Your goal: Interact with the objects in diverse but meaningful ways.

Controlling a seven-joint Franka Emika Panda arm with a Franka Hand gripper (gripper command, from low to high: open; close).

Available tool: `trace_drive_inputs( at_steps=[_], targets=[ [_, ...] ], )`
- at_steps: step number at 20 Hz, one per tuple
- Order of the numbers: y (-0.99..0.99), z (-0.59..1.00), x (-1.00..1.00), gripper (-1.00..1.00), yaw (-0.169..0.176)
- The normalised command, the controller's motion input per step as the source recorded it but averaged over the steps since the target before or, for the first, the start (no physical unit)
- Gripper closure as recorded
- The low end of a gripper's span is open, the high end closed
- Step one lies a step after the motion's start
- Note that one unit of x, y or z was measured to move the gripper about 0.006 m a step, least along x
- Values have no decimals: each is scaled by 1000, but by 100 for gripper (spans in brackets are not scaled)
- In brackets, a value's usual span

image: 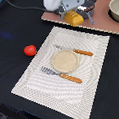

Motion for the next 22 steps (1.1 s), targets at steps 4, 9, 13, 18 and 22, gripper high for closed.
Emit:
trace_drive_inputs(
  at_steps=[4,9,13,18,22],
  targets=[
    [-491,-6,-802,100,-96],
    [-518,-134,-799,100,-85],
    [-674,-149,-716,100,-32],
    [-727,-139,-683,100,-9],
    [-695,-165,-701,100,-26]
  ],
)
